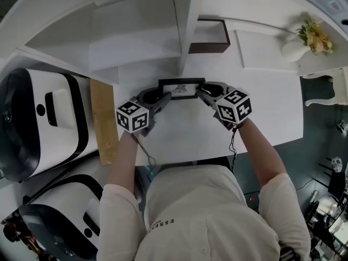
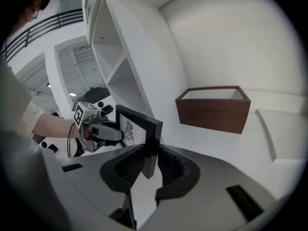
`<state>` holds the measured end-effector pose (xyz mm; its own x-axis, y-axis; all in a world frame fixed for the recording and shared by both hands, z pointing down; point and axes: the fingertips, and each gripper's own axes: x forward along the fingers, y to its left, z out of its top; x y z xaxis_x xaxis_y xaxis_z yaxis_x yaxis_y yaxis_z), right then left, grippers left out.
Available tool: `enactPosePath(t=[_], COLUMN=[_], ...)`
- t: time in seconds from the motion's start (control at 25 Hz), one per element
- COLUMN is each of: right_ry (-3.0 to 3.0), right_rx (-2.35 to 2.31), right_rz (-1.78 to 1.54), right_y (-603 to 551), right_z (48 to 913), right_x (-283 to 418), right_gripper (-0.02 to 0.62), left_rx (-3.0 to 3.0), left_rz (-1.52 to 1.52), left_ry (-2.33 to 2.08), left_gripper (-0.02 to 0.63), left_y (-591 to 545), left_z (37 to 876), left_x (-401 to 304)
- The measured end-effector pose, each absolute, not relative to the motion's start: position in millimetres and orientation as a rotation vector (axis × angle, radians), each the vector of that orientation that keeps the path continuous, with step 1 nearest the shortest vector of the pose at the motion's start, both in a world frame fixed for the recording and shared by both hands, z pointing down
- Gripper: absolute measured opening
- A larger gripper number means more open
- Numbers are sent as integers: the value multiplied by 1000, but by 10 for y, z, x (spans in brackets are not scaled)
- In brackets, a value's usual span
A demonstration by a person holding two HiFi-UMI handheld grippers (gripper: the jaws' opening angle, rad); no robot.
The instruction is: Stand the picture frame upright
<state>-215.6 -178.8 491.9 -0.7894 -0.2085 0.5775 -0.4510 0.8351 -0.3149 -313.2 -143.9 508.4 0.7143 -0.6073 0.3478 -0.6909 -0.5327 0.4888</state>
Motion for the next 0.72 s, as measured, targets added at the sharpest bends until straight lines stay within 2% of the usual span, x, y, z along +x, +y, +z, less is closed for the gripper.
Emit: enactPosePath(t=[0.72], right_ry=[-2362], right_rx=[727], right_rz=[475], right_y=[-2177], right_z=[5137], right_x=[-2339], right_gripper=[97], left_rx=[2366], left_rz=[305], left_ry=[-1087], left_gripper=[120], left_y=[-1814], left_z=[5286], left_x=[-3336])
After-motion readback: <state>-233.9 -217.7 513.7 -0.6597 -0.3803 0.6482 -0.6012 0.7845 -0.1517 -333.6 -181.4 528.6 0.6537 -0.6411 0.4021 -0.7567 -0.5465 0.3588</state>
